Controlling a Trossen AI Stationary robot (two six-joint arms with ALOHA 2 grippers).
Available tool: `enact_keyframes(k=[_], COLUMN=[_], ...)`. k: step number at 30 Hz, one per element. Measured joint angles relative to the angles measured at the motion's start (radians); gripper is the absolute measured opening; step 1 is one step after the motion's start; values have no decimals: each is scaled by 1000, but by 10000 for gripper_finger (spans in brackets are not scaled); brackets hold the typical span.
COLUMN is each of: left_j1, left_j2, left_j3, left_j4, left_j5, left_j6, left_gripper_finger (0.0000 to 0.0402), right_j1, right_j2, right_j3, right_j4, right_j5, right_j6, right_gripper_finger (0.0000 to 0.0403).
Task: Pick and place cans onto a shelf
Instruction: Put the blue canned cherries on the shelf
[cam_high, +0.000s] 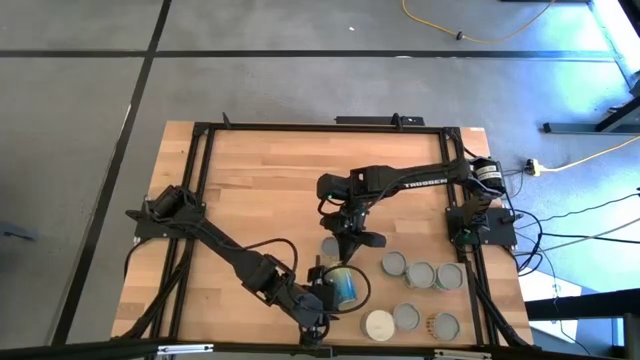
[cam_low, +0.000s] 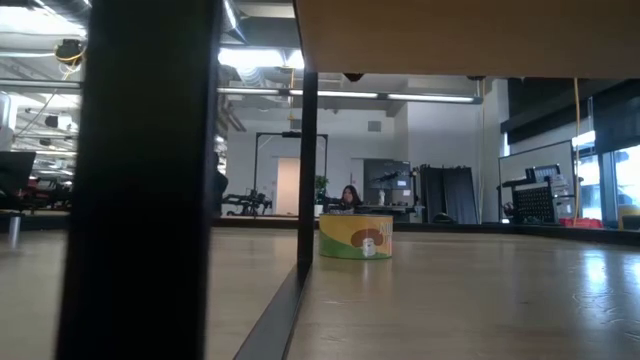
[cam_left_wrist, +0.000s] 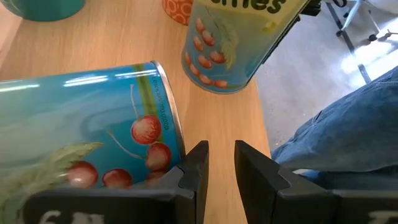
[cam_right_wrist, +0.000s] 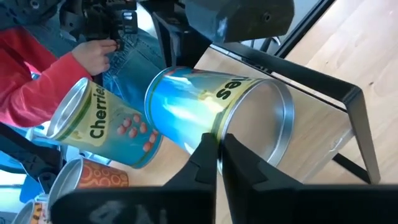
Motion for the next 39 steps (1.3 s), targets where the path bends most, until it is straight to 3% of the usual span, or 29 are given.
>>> enact_keyframes(k=[16, 22, 39], left_j1=[0, 1, 1], left_j2=[0, 0, 0], left_j3=[0, 0, 0], left_j4=[-35, -57, -147], left_j5=[-9, -21, -30], left_j6=[4, 27, 55], left_gripper_finger=[71, 71, 71], right_j1=[0, 2, 40], right_j2=[-3, -36, -50], right_j3=[0, 0, 24], right_j4=[18, 12, -36], right_j5=[19, 103, 175], right_j6=[-24, -25, -10], right_gripper_finger=[1, 0, 0])
